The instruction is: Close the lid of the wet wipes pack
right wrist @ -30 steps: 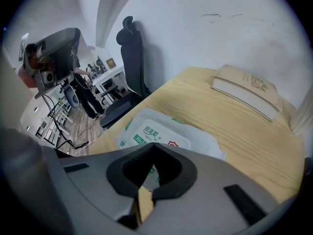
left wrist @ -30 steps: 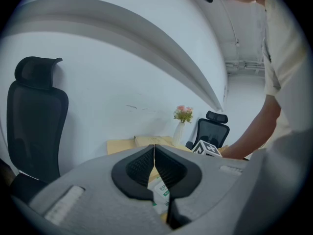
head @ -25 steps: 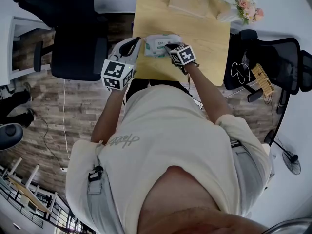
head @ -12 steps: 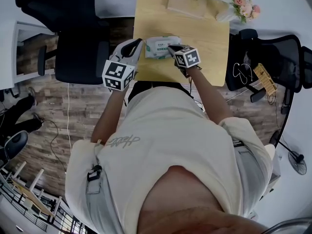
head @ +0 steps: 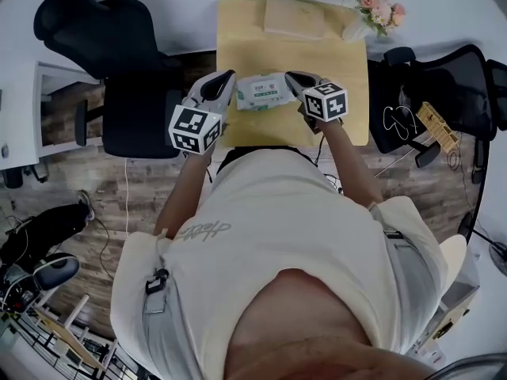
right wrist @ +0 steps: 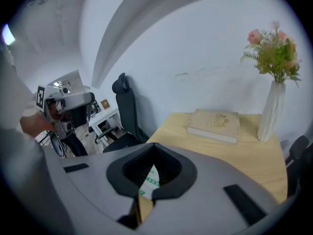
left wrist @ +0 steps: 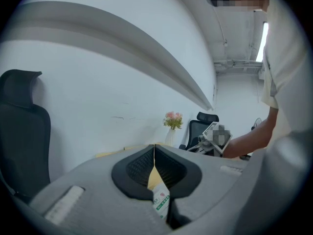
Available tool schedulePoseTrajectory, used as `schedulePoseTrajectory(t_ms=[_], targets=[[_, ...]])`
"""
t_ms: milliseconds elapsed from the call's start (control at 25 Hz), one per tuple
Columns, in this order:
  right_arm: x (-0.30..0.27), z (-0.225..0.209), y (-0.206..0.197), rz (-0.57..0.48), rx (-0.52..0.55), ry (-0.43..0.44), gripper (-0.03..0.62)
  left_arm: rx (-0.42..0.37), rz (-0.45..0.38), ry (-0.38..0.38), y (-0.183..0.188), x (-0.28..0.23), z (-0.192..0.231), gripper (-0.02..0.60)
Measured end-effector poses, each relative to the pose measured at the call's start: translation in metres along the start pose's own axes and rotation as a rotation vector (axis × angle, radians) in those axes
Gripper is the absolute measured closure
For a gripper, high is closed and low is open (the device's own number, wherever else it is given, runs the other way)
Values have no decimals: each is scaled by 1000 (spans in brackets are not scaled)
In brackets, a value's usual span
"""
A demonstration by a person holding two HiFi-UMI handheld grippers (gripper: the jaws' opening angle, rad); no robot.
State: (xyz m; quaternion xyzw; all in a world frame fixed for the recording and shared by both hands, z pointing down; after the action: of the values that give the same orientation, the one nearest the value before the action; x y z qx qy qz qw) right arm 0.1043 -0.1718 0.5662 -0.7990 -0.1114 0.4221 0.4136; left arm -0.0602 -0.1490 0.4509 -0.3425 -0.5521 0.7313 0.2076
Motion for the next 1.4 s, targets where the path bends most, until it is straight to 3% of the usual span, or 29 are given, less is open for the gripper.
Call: schedulePoseTrajectory(t_ms=[520,960,1400], targets=[[107,14,135,-376,171,-68,592,-115,-165,-26,108,-4,-10,565],[152,39,200,-478,343,-94,592,-223,-266,-25,171,-14,-15,565],[171,35,233,-612,341,-120,592,-219,-290,43,187,-11,7,565]])
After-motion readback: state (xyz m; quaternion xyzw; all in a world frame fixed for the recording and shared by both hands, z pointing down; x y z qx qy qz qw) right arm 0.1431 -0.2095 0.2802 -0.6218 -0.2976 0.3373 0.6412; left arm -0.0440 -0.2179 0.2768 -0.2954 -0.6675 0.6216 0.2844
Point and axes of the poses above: the fingertips, and each gripper's own axes: x backward along the fingers, z to its left, y out of its top, the point moved 2 cm from there along x, backward along the fingers, and after that the axes turned 1 degree about z, right-handed, at the moved point
